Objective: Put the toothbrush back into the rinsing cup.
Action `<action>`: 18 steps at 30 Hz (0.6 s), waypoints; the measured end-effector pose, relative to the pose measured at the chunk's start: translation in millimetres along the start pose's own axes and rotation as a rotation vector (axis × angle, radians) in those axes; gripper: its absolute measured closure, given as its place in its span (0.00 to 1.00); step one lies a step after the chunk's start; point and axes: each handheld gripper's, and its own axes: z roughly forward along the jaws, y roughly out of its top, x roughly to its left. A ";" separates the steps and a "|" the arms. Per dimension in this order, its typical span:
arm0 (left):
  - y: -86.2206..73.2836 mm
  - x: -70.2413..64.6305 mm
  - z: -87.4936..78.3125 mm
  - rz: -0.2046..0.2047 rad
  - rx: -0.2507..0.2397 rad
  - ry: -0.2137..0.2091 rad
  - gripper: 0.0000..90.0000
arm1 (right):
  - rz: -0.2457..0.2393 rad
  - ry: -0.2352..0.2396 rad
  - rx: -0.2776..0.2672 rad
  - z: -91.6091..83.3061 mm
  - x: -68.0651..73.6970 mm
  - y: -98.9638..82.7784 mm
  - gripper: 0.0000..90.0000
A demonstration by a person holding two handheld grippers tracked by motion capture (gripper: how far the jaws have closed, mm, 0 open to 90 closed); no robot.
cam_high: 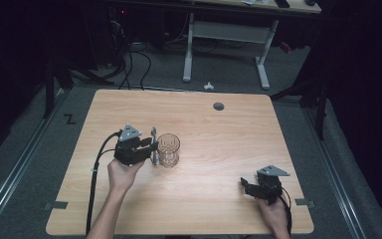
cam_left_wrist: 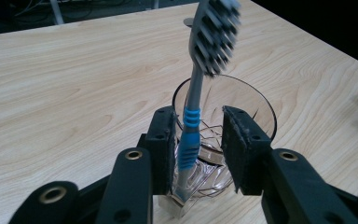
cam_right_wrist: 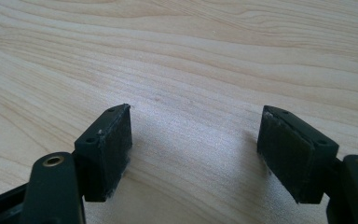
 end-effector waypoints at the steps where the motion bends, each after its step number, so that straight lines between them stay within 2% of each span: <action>1: 0.1 -0.1 -1.3 -0.002 -0.002 0.003 0.71 | 0.000 0.000 0.000 0.0 0.0 0.0 0.29; 10: -5.4 7.1 -13.0 -0.027 -0.025 0.029 0.68 | 0.001 0.000 0.001 0.0 0.0 0.0 0.29; 18: -7.0 8.9 -22.2 -0.032 -0.048 0.041 0.66 | 0.001 -0.001 0.000 0.0 0.1 0.0 0.29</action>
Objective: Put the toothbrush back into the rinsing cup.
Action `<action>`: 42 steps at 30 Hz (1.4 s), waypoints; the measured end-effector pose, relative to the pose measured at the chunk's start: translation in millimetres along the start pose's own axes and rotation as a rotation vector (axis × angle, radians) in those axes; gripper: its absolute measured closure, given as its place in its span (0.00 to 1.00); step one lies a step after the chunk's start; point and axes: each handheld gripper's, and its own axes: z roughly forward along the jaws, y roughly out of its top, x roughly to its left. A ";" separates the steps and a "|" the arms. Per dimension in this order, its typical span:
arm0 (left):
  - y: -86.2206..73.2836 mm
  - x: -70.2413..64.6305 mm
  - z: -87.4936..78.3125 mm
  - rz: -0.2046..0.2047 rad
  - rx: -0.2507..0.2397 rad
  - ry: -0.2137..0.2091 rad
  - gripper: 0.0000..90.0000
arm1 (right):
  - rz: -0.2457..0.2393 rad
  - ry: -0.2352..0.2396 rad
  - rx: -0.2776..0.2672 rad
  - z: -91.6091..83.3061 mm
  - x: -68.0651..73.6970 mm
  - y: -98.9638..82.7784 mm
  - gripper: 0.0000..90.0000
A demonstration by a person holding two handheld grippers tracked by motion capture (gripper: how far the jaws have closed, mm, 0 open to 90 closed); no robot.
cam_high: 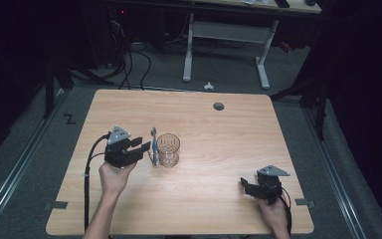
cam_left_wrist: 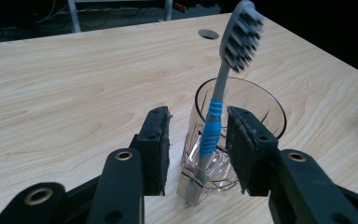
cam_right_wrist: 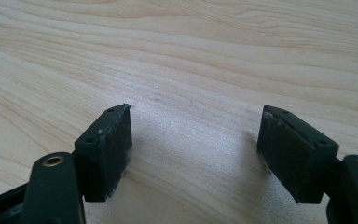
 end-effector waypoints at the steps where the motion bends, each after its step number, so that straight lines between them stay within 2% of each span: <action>1: -0.2 0.4 -1.1 0.000 -0.003 0.001 0.66 | 0.000 0.000 0.000 0.0 0.0 0.0 0.29; 18: -4.3 1.4 -18.2 -0.001 -0.024 0.022 0.64 | 0.000 0.000 0.000 0.0 0.0 0.0 0.29; 42: -11.0 -1.6 -36.2 -0.015 -0.057 0.021 0.63 | 0.000 0.000 0.000 0.0 0.0 0.0 0.29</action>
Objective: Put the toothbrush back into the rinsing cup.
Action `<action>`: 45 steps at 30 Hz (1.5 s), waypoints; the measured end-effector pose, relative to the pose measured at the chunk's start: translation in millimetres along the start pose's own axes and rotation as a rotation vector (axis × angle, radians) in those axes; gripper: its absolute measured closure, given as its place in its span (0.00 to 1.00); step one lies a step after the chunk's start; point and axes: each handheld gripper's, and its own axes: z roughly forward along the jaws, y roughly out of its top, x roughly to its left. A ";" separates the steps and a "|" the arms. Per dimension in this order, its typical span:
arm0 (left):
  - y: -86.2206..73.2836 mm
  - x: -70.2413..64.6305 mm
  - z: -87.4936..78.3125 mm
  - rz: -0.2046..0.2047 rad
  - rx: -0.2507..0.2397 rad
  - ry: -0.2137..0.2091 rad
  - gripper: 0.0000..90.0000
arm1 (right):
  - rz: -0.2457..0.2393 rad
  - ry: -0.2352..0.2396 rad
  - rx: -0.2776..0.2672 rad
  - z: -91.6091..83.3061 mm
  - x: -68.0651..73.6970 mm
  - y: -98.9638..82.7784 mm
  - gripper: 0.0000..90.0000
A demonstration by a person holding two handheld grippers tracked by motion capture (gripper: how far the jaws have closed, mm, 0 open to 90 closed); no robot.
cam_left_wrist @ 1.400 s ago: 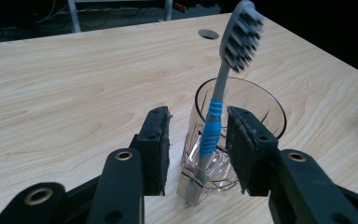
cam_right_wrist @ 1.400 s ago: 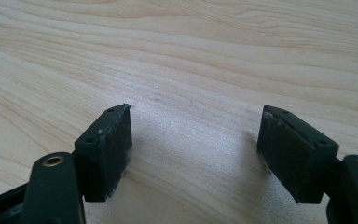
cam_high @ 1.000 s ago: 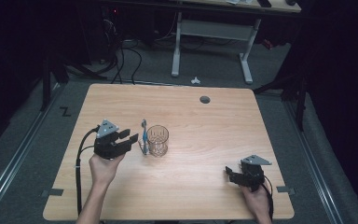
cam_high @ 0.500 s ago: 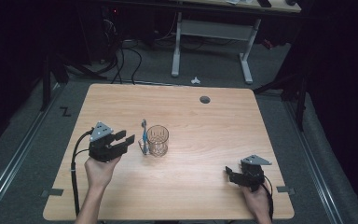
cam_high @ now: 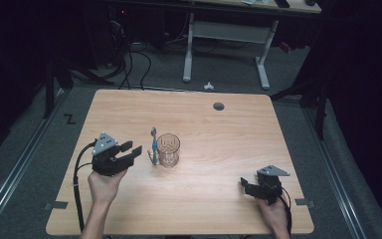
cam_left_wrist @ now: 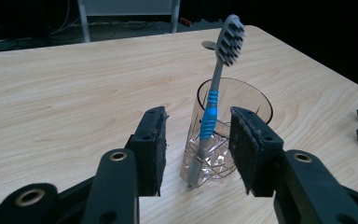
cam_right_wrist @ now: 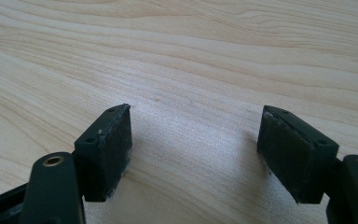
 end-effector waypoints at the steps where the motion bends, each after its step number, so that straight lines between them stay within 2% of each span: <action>1: -0.5 0.0 -0.8 -0.001 -0.001 0.001 0.63 | 0.000 0.000 0.000 0.0 0.0 0.0 0.29; 26: -14.6 5.6 -17.5 -0.026 -0.013 0.025 0.62 | 0.001 0.000 0.000 0.0 0.0 0.0 0.29; 45: -27.3 15.6 -23.6 -0.053 0.006 0.055 0.60 | 0.000 0.000 0.000 0.0 0.0 0.0 0.29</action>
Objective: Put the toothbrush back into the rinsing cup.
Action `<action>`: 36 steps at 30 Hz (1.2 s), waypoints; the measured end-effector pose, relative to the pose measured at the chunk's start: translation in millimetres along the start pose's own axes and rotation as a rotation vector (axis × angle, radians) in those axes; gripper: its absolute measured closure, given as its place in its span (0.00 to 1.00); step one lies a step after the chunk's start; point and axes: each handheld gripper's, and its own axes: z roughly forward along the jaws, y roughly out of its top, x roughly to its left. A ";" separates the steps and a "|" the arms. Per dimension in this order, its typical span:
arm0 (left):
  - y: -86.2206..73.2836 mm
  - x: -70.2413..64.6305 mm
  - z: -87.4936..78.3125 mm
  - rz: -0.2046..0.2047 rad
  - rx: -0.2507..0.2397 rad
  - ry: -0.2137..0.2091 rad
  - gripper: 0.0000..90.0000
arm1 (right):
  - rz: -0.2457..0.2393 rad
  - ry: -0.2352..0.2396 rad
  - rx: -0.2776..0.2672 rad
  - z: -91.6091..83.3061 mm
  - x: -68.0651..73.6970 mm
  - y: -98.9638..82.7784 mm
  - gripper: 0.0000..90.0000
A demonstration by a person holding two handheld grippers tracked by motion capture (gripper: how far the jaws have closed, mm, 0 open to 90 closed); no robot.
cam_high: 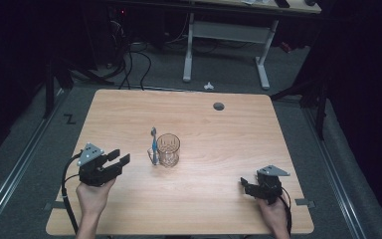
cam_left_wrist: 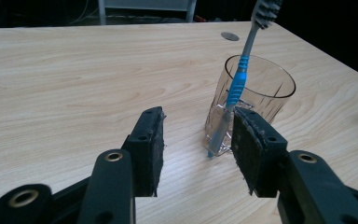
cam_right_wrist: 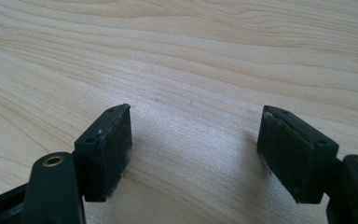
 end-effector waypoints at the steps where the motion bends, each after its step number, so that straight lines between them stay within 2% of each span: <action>1: -0.5 0.3 0.2 -0.004 -0.001 0.000 0.60 | 0.000 0.000 0.000 0.0 0.0 0.0 0.29; 36: -21.1 17.5 6.2 -0.046 0.023 0.069 0.57 | 0.000 0.000 0.000 0.0 0.0 0.0 0.29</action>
